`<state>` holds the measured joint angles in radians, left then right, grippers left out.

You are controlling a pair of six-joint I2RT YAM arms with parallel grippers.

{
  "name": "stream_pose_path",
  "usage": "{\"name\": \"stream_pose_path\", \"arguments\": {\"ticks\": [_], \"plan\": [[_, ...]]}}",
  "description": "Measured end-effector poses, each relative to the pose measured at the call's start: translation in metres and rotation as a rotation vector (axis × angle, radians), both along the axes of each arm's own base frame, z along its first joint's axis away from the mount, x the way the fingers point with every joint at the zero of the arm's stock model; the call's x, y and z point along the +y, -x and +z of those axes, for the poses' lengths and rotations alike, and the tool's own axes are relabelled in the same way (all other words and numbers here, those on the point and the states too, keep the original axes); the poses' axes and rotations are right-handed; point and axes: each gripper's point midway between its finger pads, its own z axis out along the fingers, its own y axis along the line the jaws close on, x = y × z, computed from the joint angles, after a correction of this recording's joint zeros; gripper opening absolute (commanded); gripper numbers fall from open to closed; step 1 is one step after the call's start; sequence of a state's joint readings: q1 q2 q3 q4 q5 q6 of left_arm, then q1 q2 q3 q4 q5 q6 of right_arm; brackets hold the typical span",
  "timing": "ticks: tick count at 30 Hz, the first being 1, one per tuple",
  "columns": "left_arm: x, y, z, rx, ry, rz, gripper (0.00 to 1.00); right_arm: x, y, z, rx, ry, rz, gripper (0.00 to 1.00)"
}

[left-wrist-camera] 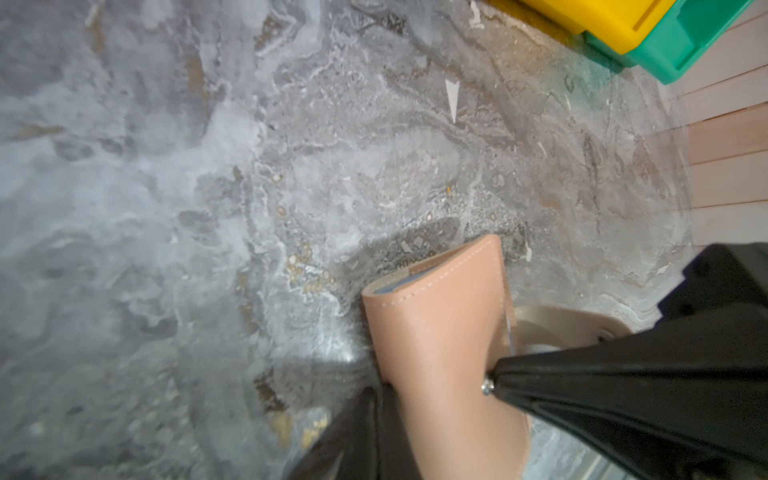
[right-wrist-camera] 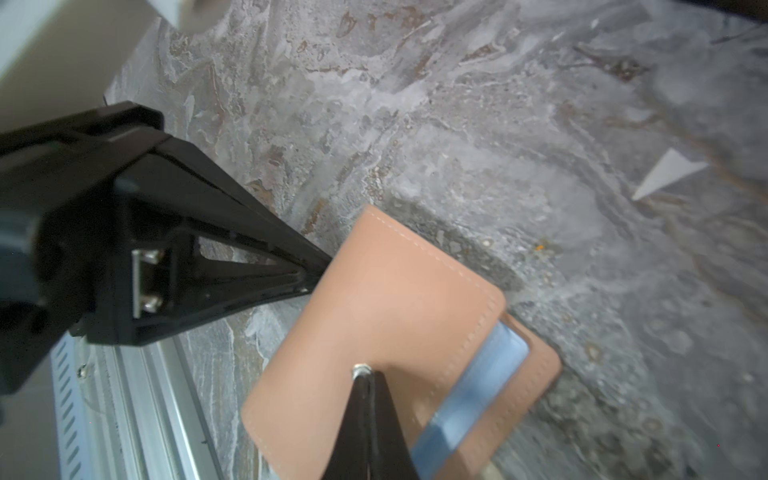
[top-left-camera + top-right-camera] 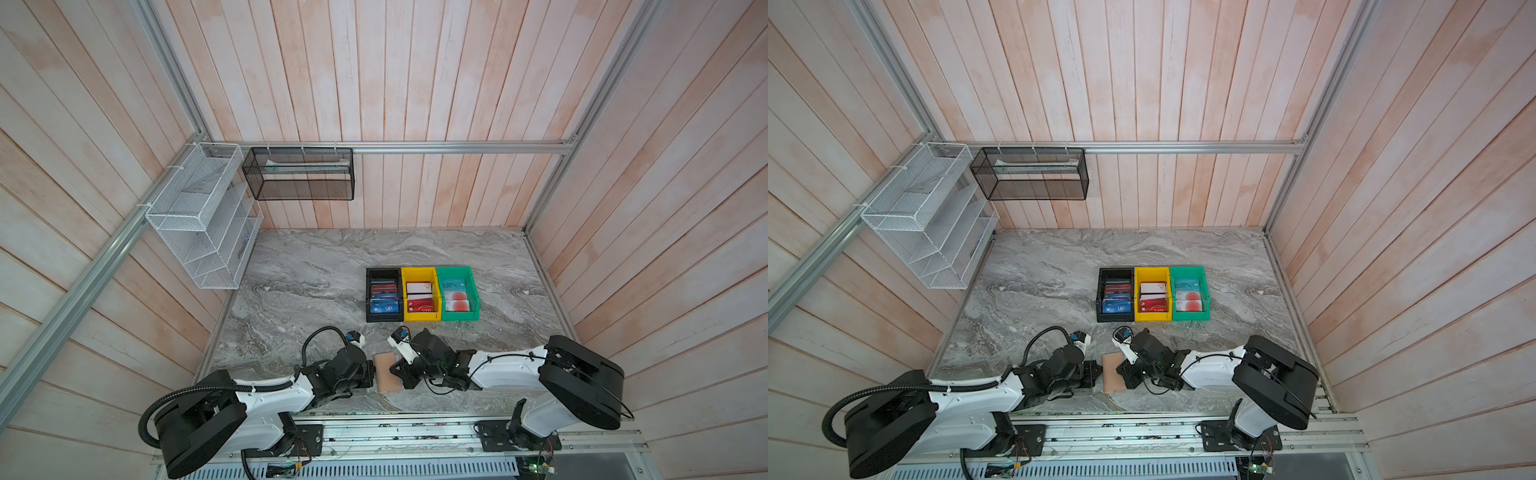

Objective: Take the credit cards out of the card holder

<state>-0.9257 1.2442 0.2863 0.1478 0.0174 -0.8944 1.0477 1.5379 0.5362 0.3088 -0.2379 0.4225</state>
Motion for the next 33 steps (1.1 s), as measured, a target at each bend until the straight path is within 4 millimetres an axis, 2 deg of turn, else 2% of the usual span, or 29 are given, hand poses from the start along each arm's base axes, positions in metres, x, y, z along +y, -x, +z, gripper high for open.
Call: {"name": "stream_pose_path", "arguments": {"ticks": [8, 17, 22, 28, 33], "plan": [[-0.006, -0.01, 0.001, -0.019, -0.01, 0.015, 0.0, 0.0, -0.002, 0.003, -0.009, 0.007, -0.007, 0.0], [-0.005, 0.002, 0.007, 0.006, -0.003, -0.019, 0.0, -0.031, 0.002, 0.023, -0.046, -0.004, -0.077, 0.0], [-0.003, 0.004, 0.011, 0.009, -0.001, -0.021, 0.0, -0.043, 0.005, 0.011, -0.033, 0.048, -0.094, 0.0], [-0.003, 0.008, 0.003, 0.037, -0.013, -0.032, 0.0, -0.052, 0.008, -0.01, 0.0, 0.122, -0.097, 0.0], [-0.006, 0.007, 0.001, 0.04, -0.005, -0.036, 0.0, -0.051, 0.009, -0.01, 0.002, 0.118, -0.094, 0.0]]}}
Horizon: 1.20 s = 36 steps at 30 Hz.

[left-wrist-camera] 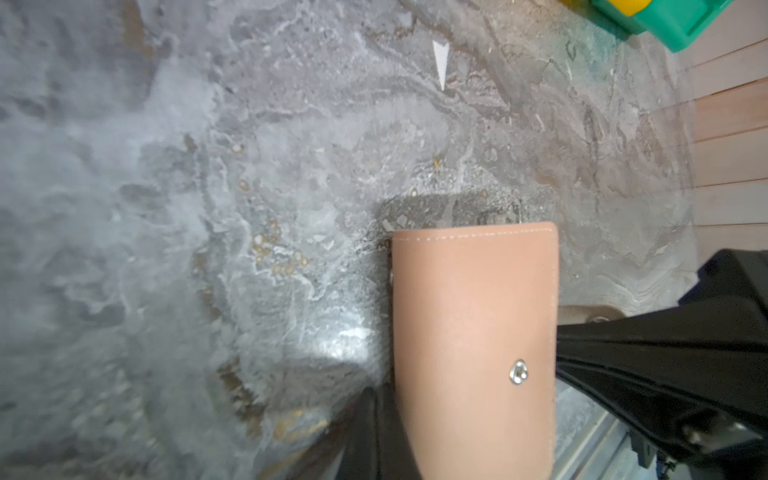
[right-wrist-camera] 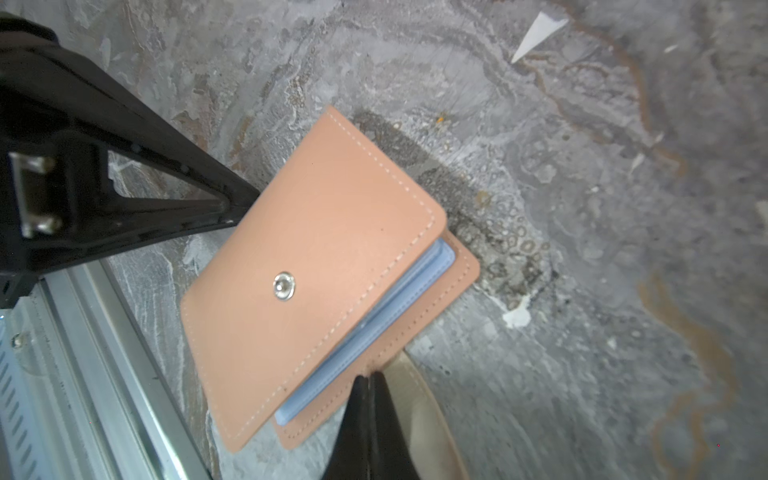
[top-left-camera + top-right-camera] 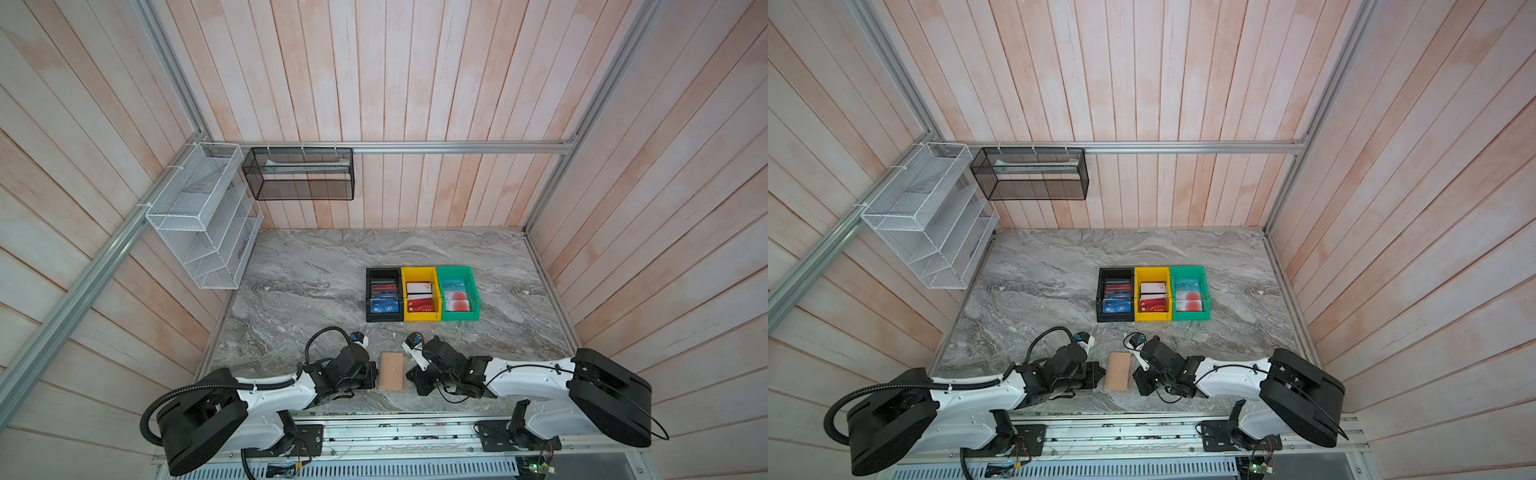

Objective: Take the credit cards out of the card holder

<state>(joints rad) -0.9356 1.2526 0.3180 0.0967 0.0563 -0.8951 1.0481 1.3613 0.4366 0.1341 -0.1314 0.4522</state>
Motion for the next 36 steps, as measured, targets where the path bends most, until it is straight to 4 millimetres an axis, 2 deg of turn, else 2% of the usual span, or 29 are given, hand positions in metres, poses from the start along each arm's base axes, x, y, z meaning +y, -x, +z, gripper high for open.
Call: {"name": "stream_pose_path", "arguments": {"ticks": [5, 18, 23, 29, 31, 36], "plan": [[-0.002, 0.0, 0.0, 0.002, 0.007, -0.005, 0.0, 0.006, -0.001, 0.006, -0.006, -0.017, 0.013, 0.0], [-0.001, 0.001, 0.0, 0.002, 0.002, -0.008, 0.0, 0.038, 0.002, 0.016, 0.029, -0.087, 0.11, 0.0], [0.009, 0.003, 0.0, 0.001, -0.042, -0.001, 0.0, 0.054, 0.001, 0.03, 0.024, -0.132, 0.155, 0.0], [0.026, 0.007, 0.002, 0.012, -0.113, 0.022, 0.0, 0.085, -0.005, 0.047, 0.026, -0.192, 0.21, 0.0], [0.031, 0.008, 0.007, 0.006, -0.118, 0.029, 0.0, 0.093, -0.006, 0.045, 0.039, -0.195, 0.224, 0.0], [0.037, 0.007, 0.047, -0.061, -0.037, 0.065, 0.0, 0.104, -0.006, 0.027, 0.084, -0.174, 0.247, 0.0]]}}
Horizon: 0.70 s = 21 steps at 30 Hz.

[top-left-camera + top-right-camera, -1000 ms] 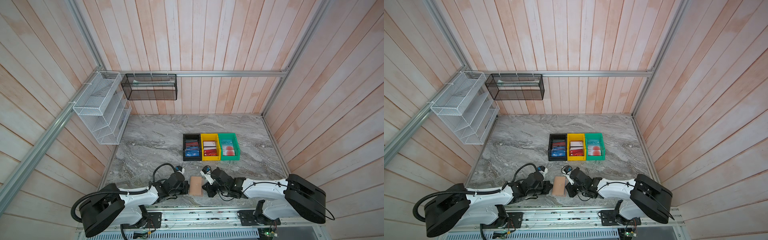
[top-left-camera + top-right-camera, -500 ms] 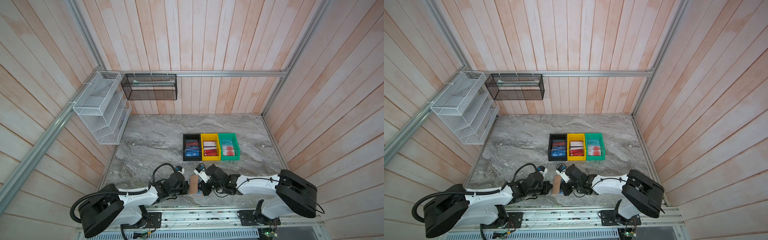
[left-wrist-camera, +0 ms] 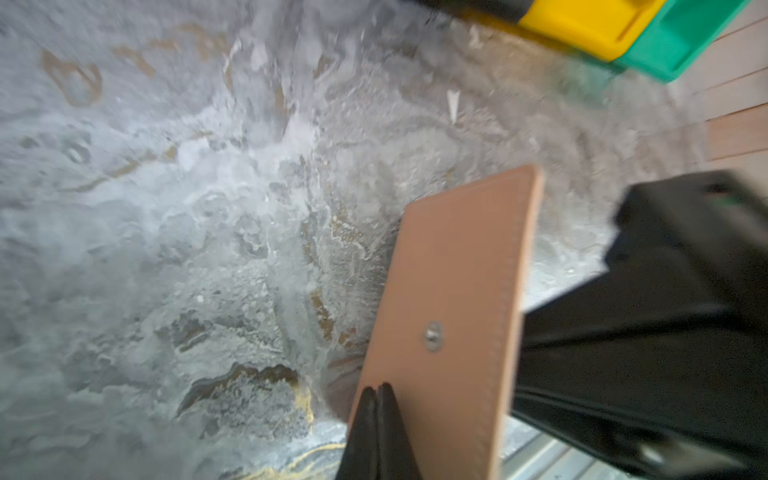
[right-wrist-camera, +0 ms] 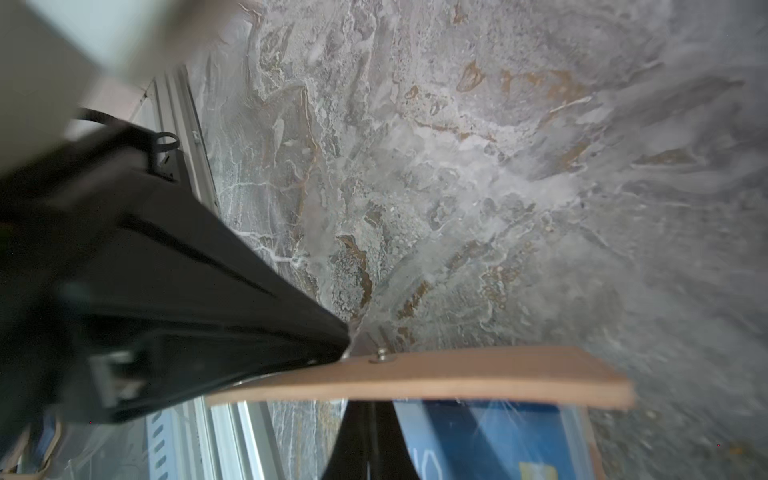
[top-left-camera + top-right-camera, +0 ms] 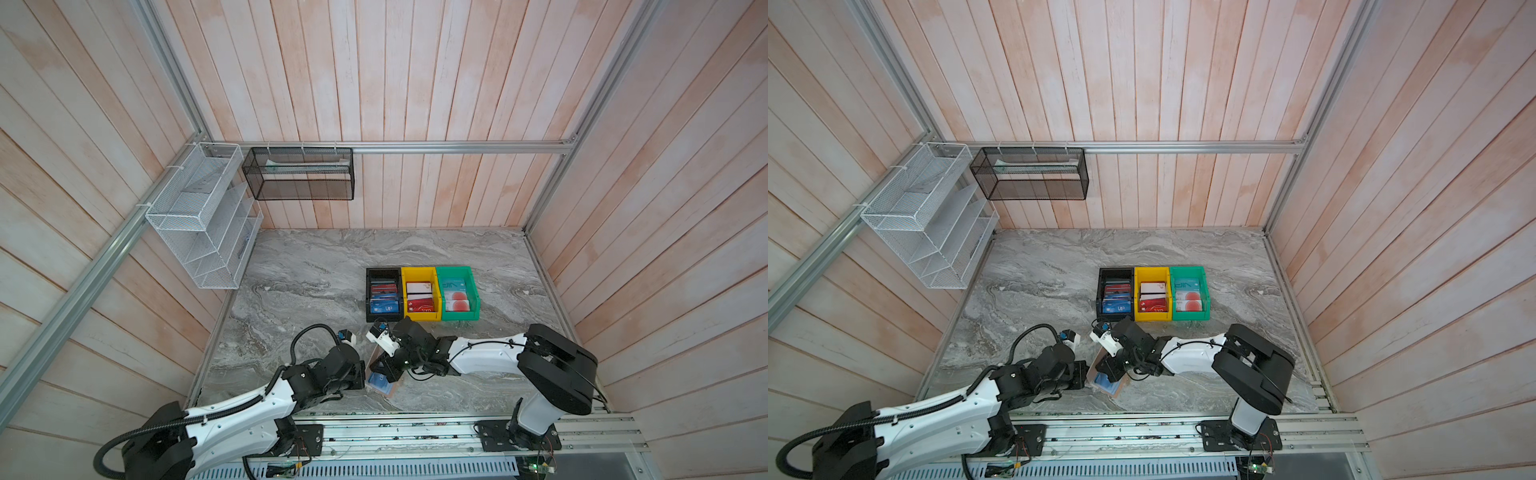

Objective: Take the credit cards out of the card holder

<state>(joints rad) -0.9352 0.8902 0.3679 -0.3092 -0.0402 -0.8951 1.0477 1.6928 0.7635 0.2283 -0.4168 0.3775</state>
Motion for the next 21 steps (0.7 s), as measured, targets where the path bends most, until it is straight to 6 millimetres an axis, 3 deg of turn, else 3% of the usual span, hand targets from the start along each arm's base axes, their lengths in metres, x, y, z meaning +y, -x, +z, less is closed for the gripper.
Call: {"name": "stream_pose_path", "arguments": {"ticks": [5, 8, 21], "plan": [[0.005, 0.002, 0.037, -0.073, 0.115, 0.022, 0.0, -0.001, 0.002, -0.02, 0.028, 0.044, 0.003, 0.0], [0.003, 0.002, 0.05, -0.098, 0.172, 0.022, 0.0, 0.003, 0.0, -0.018, 0.029, 0.039, 0.002, 0.0], [0.001, 0.003, 0.048, -0.085, 0.188, 0.02, 0.0, 0.027, -0.015, 0.011, -0.02, -0.002, 0.011, 0.0]]}}
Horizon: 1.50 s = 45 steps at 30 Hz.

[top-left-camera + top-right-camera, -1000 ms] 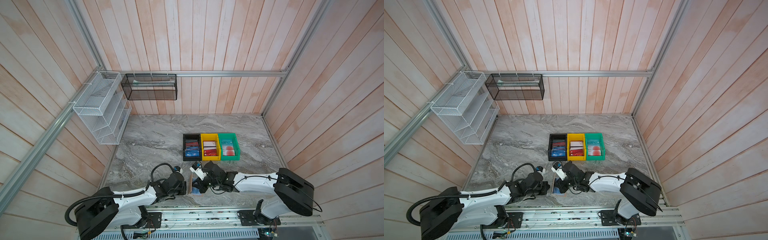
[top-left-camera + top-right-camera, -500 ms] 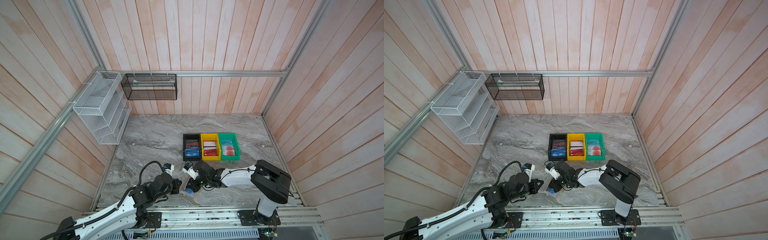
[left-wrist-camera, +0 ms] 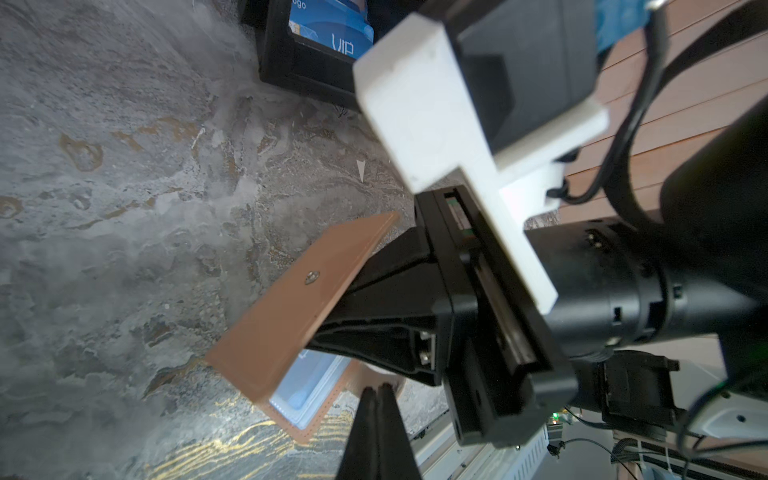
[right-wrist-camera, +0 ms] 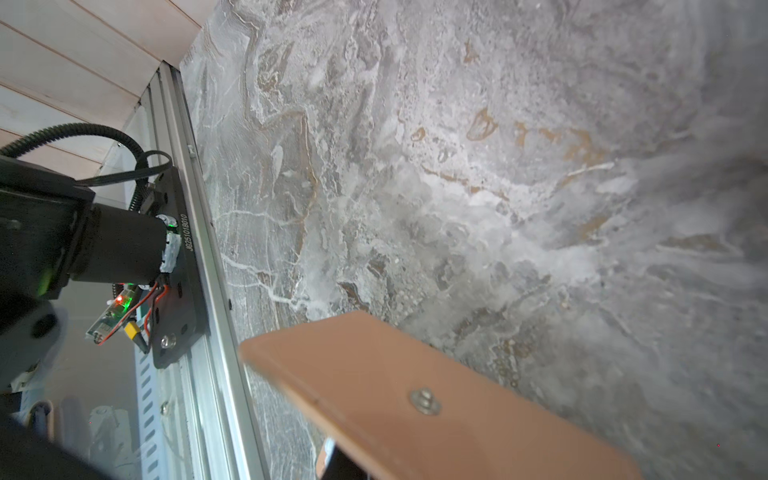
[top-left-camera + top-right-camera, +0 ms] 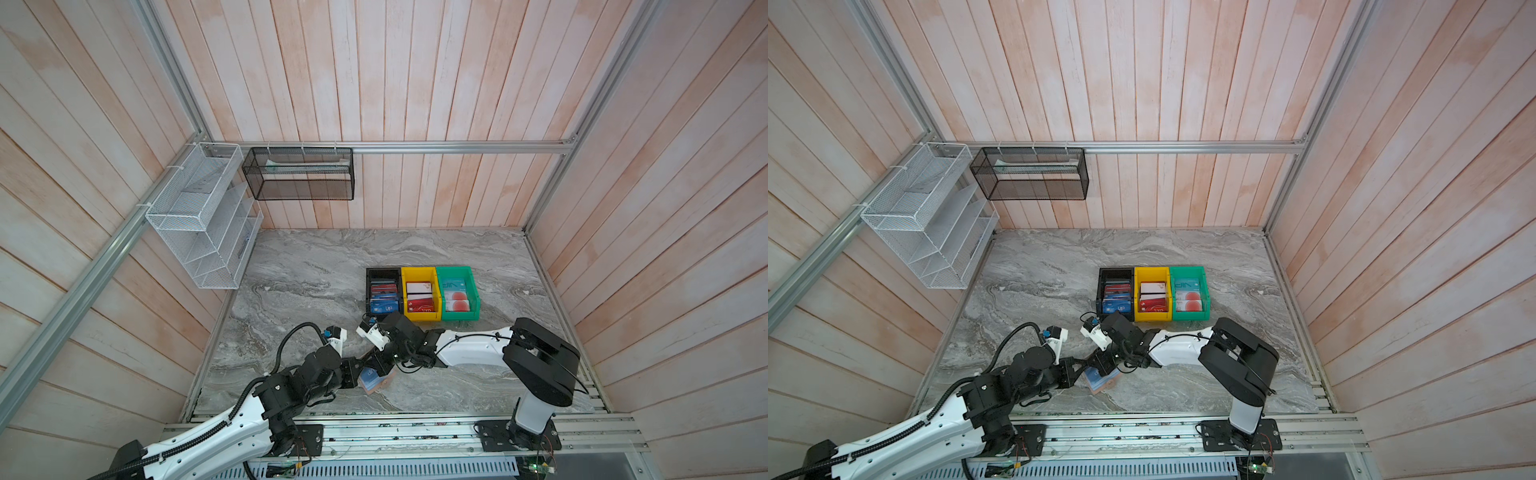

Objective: Take the credit cards out of the card holder

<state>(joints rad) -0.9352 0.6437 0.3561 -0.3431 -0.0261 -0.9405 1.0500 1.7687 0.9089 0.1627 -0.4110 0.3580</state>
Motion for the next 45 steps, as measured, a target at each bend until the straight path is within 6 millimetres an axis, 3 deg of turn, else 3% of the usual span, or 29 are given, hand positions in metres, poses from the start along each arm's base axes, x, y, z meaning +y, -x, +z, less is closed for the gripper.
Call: {"name": "stream_pose_path", "arguments": {"ticks": [9, 18, 31, 37, 45], "plan": [[0.005, -0.006, -0.017, 0.023, -0.024, 0.034, 0.0, -0.004, -0.016, -0.013, 0.002, 0.04, -0.047, 0.0], [0.028, -0.045, -0.022, 0.038, -0.003, 0.153, 0.0, -0.01, -0.03, -0.013, 0.001, 0.041, -0.084, 0.0], [-0.007, -0.064, -0.038, 0.092, 0.011, 0.013, 0.0, -0.019, -0.031, -0.022, 0.01, 0.063, -0.101, 0.0], [0.0, -0.081, -0.046, 0.091, -0.014, 0.041, 0.0, -0.028, -0.023, -0.029, 0.034, 0.078, -0.092, 0.0], [0.016, -0.095, -0.07, 0.135, -0.072, 0.084, 0.0, -0.019, 0.004, -0.015, 0.05, 0.028, -0.008, 0.0]]}}
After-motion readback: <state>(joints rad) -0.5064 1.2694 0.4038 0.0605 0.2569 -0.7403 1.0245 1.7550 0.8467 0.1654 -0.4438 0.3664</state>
